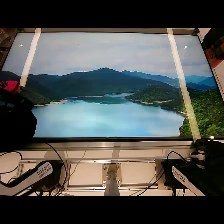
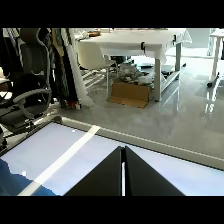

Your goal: Fold the clothes and pants, and hang the long-sleeved shirts on hangers.

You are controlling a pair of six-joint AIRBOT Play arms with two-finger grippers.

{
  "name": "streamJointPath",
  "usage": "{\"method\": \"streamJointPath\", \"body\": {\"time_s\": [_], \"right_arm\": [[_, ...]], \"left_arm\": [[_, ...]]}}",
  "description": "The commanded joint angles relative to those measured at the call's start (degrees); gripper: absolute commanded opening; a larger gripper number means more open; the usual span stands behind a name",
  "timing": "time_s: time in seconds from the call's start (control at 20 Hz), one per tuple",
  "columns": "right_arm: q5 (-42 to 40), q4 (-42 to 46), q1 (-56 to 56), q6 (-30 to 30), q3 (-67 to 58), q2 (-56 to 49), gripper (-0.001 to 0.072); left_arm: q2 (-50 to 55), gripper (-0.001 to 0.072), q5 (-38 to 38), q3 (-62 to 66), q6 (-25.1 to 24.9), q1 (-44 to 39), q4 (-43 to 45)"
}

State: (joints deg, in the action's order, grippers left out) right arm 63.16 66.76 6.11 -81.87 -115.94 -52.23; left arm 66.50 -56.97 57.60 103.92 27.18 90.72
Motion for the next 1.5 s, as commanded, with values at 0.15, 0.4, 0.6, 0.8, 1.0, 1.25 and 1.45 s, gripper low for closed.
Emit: {"method": "streamJointPath", "body": {"time_s": [0.15,0.4,0.6,0.8,1.0,1.25,1.45], "right_arm": [[3.8,1.6,0.0,-0.1,0.1,-0.8,0.002],[6.2,4.1,0.0,-1.2,1.4,-4.8,0.0019],[6.3,11.3,0.0,-3.1,1.4,-7.5,0.0019],[7.3,17.5,0.0,-4.7,1.5,-7.6,0.0018],[8.0,19.1,0.0,-5.1,1.5,-7.1,0.0018],[8.8,19.0,0.0,-5.2,1.5,-7.2,0.0021],[9.7,19.0,0.0,-5.2,1.5,-7.2,0.0346]], "left_arm": [[-9.5,0.0001,5.6,3.2,-32.9,-1.1,-61.4],[-13.7,0.0,7.9,17.5,-35.8,-15.1,-74.5],[-13.3,0.0,19.3,23.7,-35.8,-32.8,-74.2],[-8.8,0.0,20.9,23.9,-35.8,-46.9,-68.8],[-2.9,0.0001,17.6,23.9,-35.3,-55.7,-61.0],[3.0,0.0016,13.0,23.9,-28.4,-58.7,-42.6],[3.8,0.0373,10.1,23.9,-24.2,-56.1,-23.3]]}}
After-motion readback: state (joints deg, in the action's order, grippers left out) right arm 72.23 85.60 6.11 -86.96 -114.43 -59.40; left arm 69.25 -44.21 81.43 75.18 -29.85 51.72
